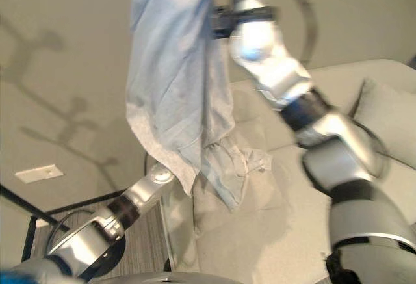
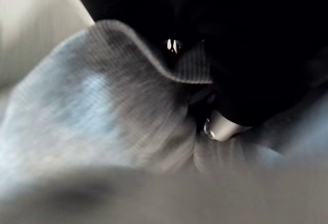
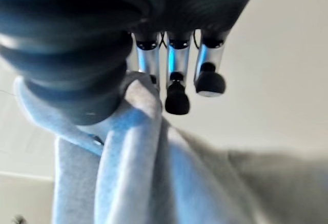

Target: Hang the clothes on the sofa on the clothes rack.

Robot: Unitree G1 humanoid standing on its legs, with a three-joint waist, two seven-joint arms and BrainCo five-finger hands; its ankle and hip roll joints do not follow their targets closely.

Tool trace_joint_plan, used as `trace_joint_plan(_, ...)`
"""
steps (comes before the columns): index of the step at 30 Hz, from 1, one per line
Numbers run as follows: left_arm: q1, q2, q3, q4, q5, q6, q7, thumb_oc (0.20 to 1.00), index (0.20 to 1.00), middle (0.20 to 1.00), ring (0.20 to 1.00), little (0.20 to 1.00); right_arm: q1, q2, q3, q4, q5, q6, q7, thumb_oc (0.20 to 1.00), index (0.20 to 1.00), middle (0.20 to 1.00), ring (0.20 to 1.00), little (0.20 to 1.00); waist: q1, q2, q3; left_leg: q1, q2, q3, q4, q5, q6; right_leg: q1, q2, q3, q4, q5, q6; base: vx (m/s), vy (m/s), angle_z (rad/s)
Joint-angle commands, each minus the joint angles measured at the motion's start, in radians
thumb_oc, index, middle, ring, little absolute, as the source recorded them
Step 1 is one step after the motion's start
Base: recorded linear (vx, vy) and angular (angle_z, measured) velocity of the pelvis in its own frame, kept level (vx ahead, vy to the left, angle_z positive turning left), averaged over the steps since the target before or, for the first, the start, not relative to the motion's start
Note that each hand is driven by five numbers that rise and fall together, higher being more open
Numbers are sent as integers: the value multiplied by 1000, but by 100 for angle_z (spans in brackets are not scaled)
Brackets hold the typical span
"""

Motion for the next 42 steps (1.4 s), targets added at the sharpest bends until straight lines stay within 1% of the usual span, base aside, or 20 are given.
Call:
trace_joint_plan(1,-3,37,71,-39,97,-42,34,200,200,200,200,200,32,-4,-62,-89,-111,-24,9,200,200,200,200,200,33,-28,-13,-74,91,34,-13,16,-72,-77,22,16,147,33,-14,-61,-85,1)
trace_joint_plan(3,130,105,176,-195,184,-33,34,200,200,200,200,200,232,-16,-191,-248,-187,-42,39,200,200,200,200,200,61,-4,33,-103,100,18,-13,54,-82,-100,70,4,178,9,-35,-207,-147,-1)
trace_joint_plan(6,190,138,214,-266,223,-29,23,200,200,200,200,200,291,-20,-231,-302,-198,-55,53,200,200,200,200,200,69,-9,64,-134,90,4,-13,68,-100,-113,80,-25,193,-2,-46,-249,-121,11)
trace_joint_plan(9,271,154,271,-327,265,-33,1,200,200,200,200,200,387,-19,-274,-339,-213,-52,80,200,200,200,200,200,68,-20,83,-146,75,30,-13,40,-83,-137,80,-58,168,33,-46,-180,-48,52)
trace_joint_plan(12,328,158,286,-365,274,-41,-25,200,200,200,200,200,445,-36,-300,-366,-226,-42,104,200,200,200,200,200,56,-48,65,-86,84,64,4,15,-60,-139,46,-79,103,101,-36,-141,13,78)
trace_joint_plan(15,321,139,253,-350,278,-45,-47,200,200,200,200,200,461,-74,-301,-356,-225,-43,110,200,200,200,200,200,10,-89,39,60,190,116,60,-68,-55,-155,3,-107,4,170,-27,-126,35,46)
trace_joint_plan(18,325,128,239,-340,269,-46,-63,200,200,200,200,200,465,-91,-309,-351,-225,-42,115,200,200,200,200,200,-6,-92,22,130,247,124,71,-64,-60,-154,4,-114,-23,183,-22,-19,51,40)
trace_joint_plan(21,315,115,199,-318,276,-49,-82,200,200,200,200,200,466,-103,-308,-335,-238,-42,109,200,200,200,200,200,-33,-81,6,203,325,131,58,3,-79,-169,-4,-123,-29,190,-12,-69,228,20)
trace_joint_plan(22,299,104,169,-291,286,-49,-88,200,200,200,200,200,472,-110,-313,-324,-251,-41,97,200,200,200,200,200,-53,-65,-8,220,382,168,23,96,-119,-181,-13,-136,-34,194,-3,-81,279,12)
trace_joint_plan(23,297,103,167,-288,286,-51,-87,200,200,200,200,200,472,-111,-313,-324,-251,-41,96,200,200,200,200,200,-54,-61,-10,223,385,167,9,106,-122,-182,-9,-139,-34,194,-5,-63,307,18)
trace_joint_plan(25,250,92,124,-256,290,-59,-85,200,200,200,200,200,486,-111,-327,-306,-282,-38,62,200,200,200,200,200,-65,-48,-17,200,431,156,-6,194,-183,-186,-48,-149,-44,210,23,-35,325,95)
trace_joint_plan(28,214,90,98,-249,304,-62,-77,200,200,200,200,200,480,-100,-335,-303,-316,-33,44,200,200,200,200,200,-61,-43,-16,186,419,83,-9,183,-198,-192,-75,-136,-53,231,43,-32,351,49)
trace_joint_plan(29,190,89,80,-253,326,-64,-71,200,200,200,200,200,492,-78,-355,-312,-332,-37,35,200,200,200,200,200,-63,-32,-14,187,402,22,4,110,-194,-189,-102,-118,-59,249,64,-30,396,1)
trace_joint_plan(30,190,89,79,-253,327,-64,-71,200,200,200,200,200,494,-78,-357,-314,-332,-36,35,200,200,200,200,200,-62,-33,-14,185,400,20,11,105,-193,-187,-103,-118,-60,249,64,-4,384,-10)
trace_joint_plan(33,189,104,87,-278,352,-57,-73,200,200,200,200,200,563,-18,-408,-358,-393,-7,25,200,200,200,200,200,-62,-21,1,185,357,54,44,-98,-173,-182,-166,-98,-78,293,92,-91,411,-1)
trace_joint_plan(34,191,120,98,-295,380,-61,-63,200,200,200,200,200,621,26,-445,-395,-440,-5,18,200,200,200,200,200,-60,-24,21,179,317,76,65,-196,-154,-193,-217,-96,-90,347,114,-143,439,7)
trace_joint_plan(36,195,140,106,-310,407,-61,-51,200,200,200,200,200,642,47,-463,-416,-464,-4,15,200,200,200,200,200,-56,-35,29,172,292,82,83,-229,-143,-206,-239,-87,-97,377,124,-152,330,11)
trace_joint_plan(38,202,187,151,-344,432,-68,-3,200,200,200,200,200,709,112,-491,-457,-493,3,4,200,200,200,200,200,-47,-63,72,126,223,100,171,-319,-104,-265,-300,-68,-105,476,155,-320,466,6)
trace_joint_plan(41,207,228,202,-366,460,-75,35,200,200,200,200,200,694,140,-479,-455,-516,11,-6,200,200,200,200,200,-42,-75,108,85,198,135,225,-344,-83,-344,-311,-83,-105,549,162,-251,264,-24)
trace_joint_plan(42,209,243,226,-371,467,-78,52,200,200,200,200,200,694,148,-472,-462,-517,13,-6,200,200,200,200,200,-38,-69,119,76,192,153,234,-347,-73,-360,-300,-118,-105,536,159,-295,352,-51)
